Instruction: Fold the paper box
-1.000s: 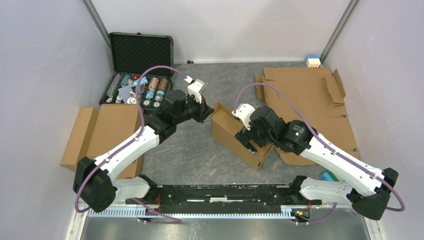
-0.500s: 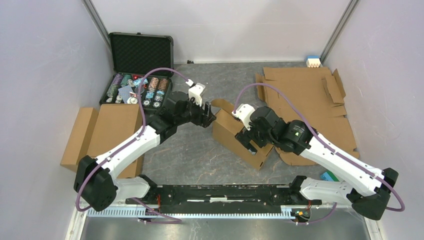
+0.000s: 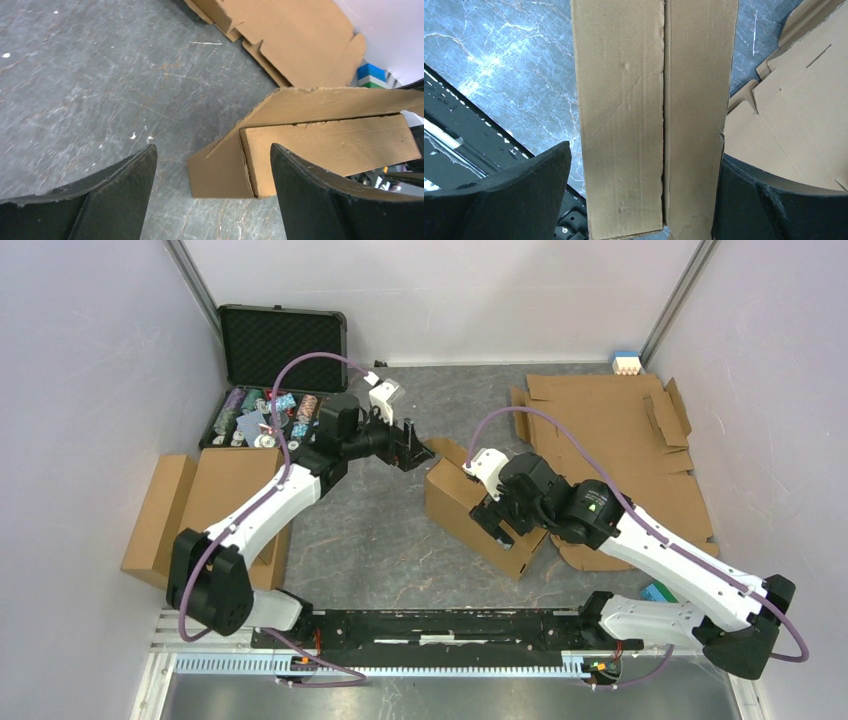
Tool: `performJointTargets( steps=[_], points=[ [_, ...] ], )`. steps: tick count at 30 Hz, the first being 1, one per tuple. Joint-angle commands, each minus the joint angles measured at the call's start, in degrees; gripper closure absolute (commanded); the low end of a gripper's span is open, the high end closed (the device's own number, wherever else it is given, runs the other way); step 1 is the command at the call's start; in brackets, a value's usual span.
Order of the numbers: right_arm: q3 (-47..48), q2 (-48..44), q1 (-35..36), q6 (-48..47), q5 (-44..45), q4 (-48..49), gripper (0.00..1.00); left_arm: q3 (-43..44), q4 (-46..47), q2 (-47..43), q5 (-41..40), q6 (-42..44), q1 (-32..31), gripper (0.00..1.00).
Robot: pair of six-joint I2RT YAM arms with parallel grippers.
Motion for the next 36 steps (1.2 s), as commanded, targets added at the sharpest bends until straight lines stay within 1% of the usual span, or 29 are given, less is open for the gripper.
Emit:
performJointTargets(
  steps=[1,4,5,6,7,9,10,13,16,18,22,29,33,36],
  points=[
    [0.3,0.1,0.1,-0.4,-0.6,0.7,0.02,5.3,0.7,4.0,10.8,2.0,0.6,0.16],
    [0.3,0.1,0.2,-0.3,-0.7,0.8,0.02,6.6,-1.8,5.5,11.0,2.1,0.6,0.26],
    [0.3,0.1,0.2,-0.3,-0.7,0.8,0.02,6.6,-2.0,5.6,11.0,2.2,0.5,0.31],
    [0.4,0.1,0.2,-0.2,-0.7,0.9,0.02,6.6,-2.2,5.6,11.0,2.2,0.6,0.40],
    [0.3,0.2,0.2,-0.2,-0.7,0.9,0.02,6.4,-2.2,5.2,11.0,2.3,0.5,0.52],
    [0.2,0.1,0.2,-0.2,-0.7,1.0,0.02,5.9,-2.3,4.3,9.8,2.6,0.5,0.67],
    [0.1,0.1,0.2,-0.2,-0.8,1.0,0.02,5.7,-2.4,3.7,8.8,2.7,0.4,0.69],
    [-0.2,0.1,0.1,-0.2,-0.8,1.0,0.02,4.9,-2.7,1.8,6.0,2.8,-0.2,0.72],
    [-0.1,0.0,0.1,-0.1,-0.7,1.1,0.02,4.7,-4.6,0.4,2.4,4.0,-1.9,0.81],
    [-0.1,-0.1,0.2,-0.1,-0.7,1.1,0.02,5.2,-6.4,0.3,0.0,4.6,-3.2,0.84],
    [-0.3,0.2,0.1,0.0,-0.9,1.2,0.02,6.3,-9.9,0.6,-4.2,5.0,-5.5,0.85],
    [-0.3,0.7,0.1,0.1,-1.1,1.3,0.02,5.3,-11.3,0.0,-8.0,4.3,-7.7,0.88],
    [-0.2,0.7,0.2,0.1,-1.2,1.2,0.02,4.6,-12.0,-0.1,-8.8,3.9,-8.5,0.98],
    [-0.2,0.7,0.2,0.2,-1.1,1.2,0.02,4.4,-12.9,-0.1,-10.0,3.0,-9.2,0.98]
  ],
)
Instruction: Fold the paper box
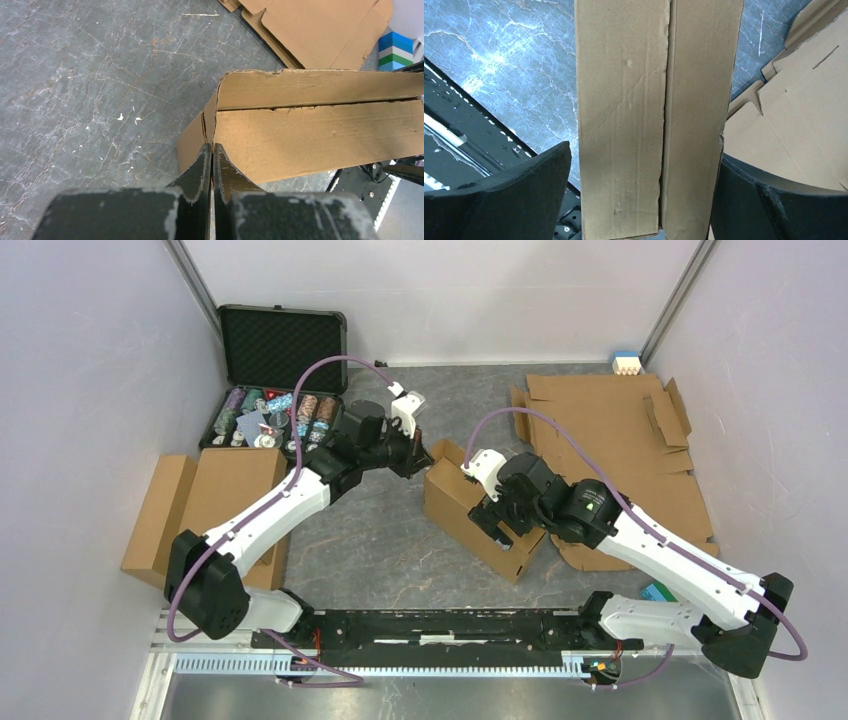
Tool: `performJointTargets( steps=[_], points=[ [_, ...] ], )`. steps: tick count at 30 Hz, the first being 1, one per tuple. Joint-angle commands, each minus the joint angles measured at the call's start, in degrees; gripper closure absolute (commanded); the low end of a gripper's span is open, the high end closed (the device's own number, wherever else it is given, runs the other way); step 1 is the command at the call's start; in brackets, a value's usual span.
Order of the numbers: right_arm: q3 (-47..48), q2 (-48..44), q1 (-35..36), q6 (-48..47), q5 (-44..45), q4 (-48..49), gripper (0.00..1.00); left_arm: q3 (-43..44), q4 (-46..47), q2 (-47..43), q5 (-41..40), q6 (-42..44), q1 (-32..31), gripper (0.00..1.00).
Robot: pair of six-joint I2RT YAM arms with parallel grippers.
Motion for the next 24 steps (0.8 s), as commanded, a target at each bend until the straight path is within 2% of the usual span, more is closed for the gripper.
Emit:
performJointTargets(
  steps=[1,3,6,8,18,22,24],
  points=[
    [-0.3,0.1,0.1,0.2,-0.3,1.2,0.02,-0.1,-3.7,-1.2,-2.7,0.0,-1.2,0.98],
    [-0.4,0.1,0.2,0.2,-0.2,1.2,0.02,-0.6,-3.7,-1.5,-2.8,-0.9,-1.6,0.95],
    [-0.5,0.2,0.2,0.2,-0.4,1.2,0.02,-1.1,-3.5,-1.8,-3.3,-1.5,-2.2,0.77],
    [-0.4,0.4,0.2,0.2,-0.6,1.2,0.02,-1.1,-3.2,-1.8,-3.8,-1.4,-2.3,0.70],
    [0.0,0.3,0.2,0.4,-1.1,0.9,0.02,2.3,-2.7,-3.2,-4.1,-0.8,-2.3,0.62],
    [0.0,0.5,0.2,0.4,-1.1,0.9,0.03,2.4,-3.0,-4.1,-4.1,-1.1,-2.3,0.62],
    [0.1,0.6,0.2,0.3,-1.2,0.9,0.03,2.5,-3.3,-4.3,-3.8,-1.3,-2.3,0.67]
  ],
)
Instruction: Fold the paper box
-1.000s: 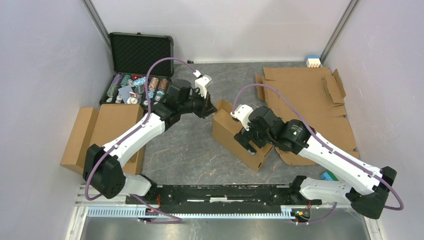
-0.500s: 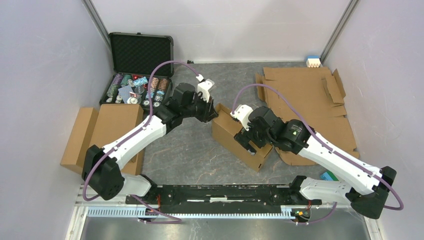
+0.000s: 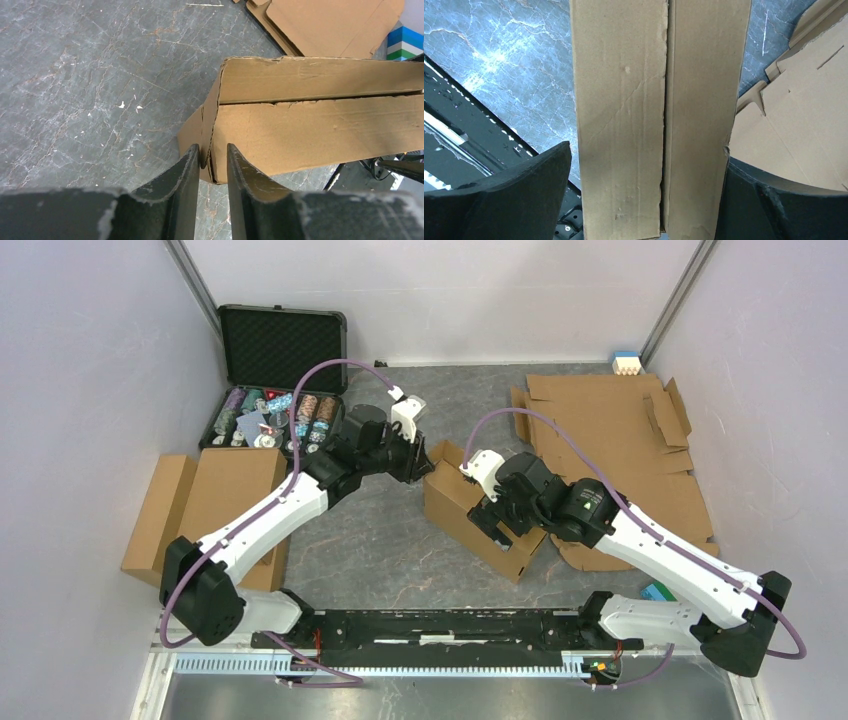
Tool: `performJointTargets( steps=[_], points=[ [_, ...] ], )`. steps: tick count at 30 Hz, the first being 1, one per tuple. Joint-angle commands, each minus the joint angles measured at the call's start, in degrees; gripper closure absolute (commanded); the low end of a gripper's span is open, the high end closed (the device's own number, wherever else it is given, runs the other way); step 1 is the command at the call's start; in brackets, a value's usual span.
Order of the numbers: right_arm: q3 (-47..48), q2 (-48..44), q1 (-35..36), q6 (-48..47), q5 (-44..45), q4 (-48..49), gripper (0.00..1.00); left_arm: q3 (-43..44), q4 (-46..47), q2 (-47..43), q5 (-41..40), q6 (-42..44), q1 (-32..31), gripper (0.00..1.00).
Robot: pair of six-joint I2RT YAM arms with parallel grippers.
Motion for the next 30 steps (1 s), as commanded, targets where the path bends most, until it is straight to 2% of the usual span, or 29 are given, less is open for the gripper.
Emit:
performJointTargets(
  steps=[1,2,3,4,5,8,14,19,26,30],
  points=[
    [0.1,0.1,0.2,0.4,-0.6,0.9,0.03,2.6,-0.2,-2.5,0.2,-0.6,-0.3,0.69],
    [0.1,0.1,0.2,0.3,-0.7,0.9,0.03,2.6,-0.3,-2.5,0.0,-0.6,-0.3,0.69],
    [0.1,0.2,0.2,0.3,-1.0,0.9,0.03,2.6,-0.2,-2.4,-0.4,-0.6,-0.2,0.64],
    [0.0,0.2,0.2,0.4,-1.0,0.9,0.03,2.7,-0.2,-2.3,-0.6,-0.5,-0.3,0.54],
    [0.0,0.2,0.2,0.3,-1.0,0.9,0.03,2.7,0.1,-2.2,-0.7,-0.4,-0.3,0.50],
    [0.0,0.2,0.2,0.4,-1.0,0.9,0.03,3.4,1.0,-1.7,-0.5,0.0,-0.2,0.49],
    [-0.1,0.1,0.2,0.4,-1.1,0.9,0.03,6.2,0.6,0.5,0.8,0.0,-0.3,0.57],
    [0.1,0.1,0.1,0.3,-1.1,0.8,0.04,6.6,-0.2,0.9,0.8,0.2,-0.2,0.75],
    [0.1,0.0,0.2,0.4,-1.2,0.7,0.03,6.6,-2.1,1.8,-0.4,0.2,-0.3,0.73],
    [0.0,-0.1,0.1,0.3,-1.1,0.8,0.03,7.1,-3.1,2.3,-0.5,-0.4,-0.3,0.86]
  ],
)
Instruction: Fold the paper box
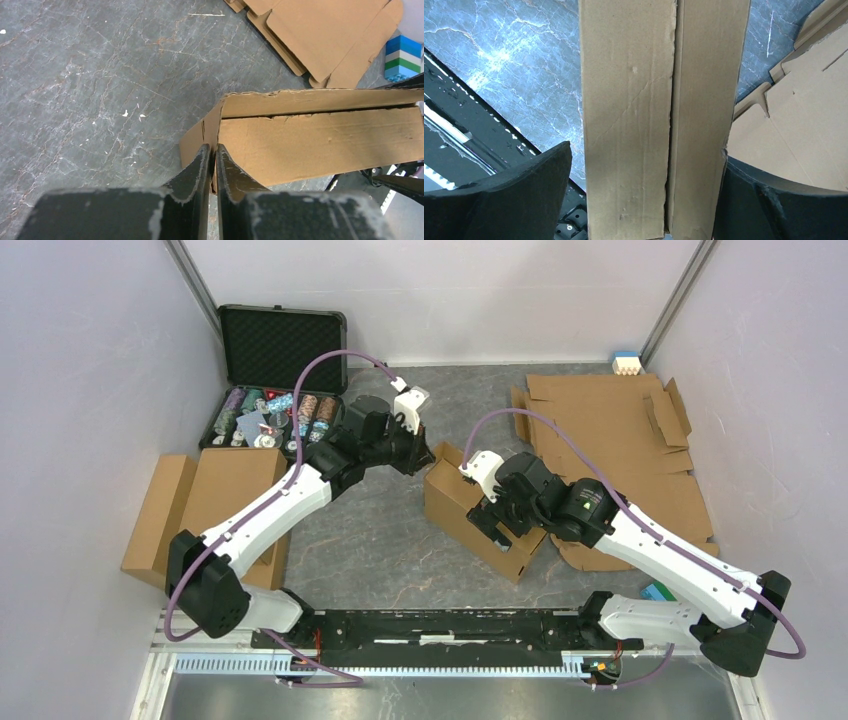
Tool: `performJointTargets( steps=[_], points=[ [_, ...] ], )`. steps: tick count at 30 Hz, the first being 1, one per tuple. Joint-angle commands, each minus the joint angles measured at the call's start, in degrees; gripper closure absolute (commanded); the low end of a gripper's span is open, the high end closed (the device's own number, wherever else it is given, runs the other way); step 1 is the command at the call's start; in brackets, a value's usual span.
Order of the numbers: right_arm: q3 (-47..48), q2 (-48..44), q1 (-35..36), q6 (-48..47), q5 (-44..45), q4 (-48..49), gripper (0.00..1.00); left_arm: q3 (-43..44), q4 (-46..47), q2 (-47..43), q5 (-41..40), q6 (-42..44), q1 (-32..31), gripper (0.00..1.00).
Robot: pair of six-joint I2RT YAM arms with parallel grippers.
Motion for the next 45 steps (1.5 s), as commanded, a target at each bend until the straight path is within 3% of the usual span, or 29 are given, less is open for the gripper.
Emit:
performJointTargets(
  steps=[1,8,36,45],
  points=[
    [-0.1,-0.2,0.2,0.4,-0.3,0.8,0.03,2.4,-1.0,0.4,-0.1,-0.6,-0.3,0.88],
    [-0.1,0.2,0.2,0.5,-0.4,0.9,0.04,1.1,0.1,-1.1,0.7,-3.7,-0.3,0.98],
    [2.2,0.0,0.2,-0.1,2.6,-0.6,0.02,-13.4,6.2,-6.4,-3.5,-5.2,-2.9,0.98],
    [4.0,-1.7,0.2,1.2,1.0,-1.3,0.02,-15.7,7.3,-8.8,-9.9,-6.7,-3.9,0.98]
  ],
)
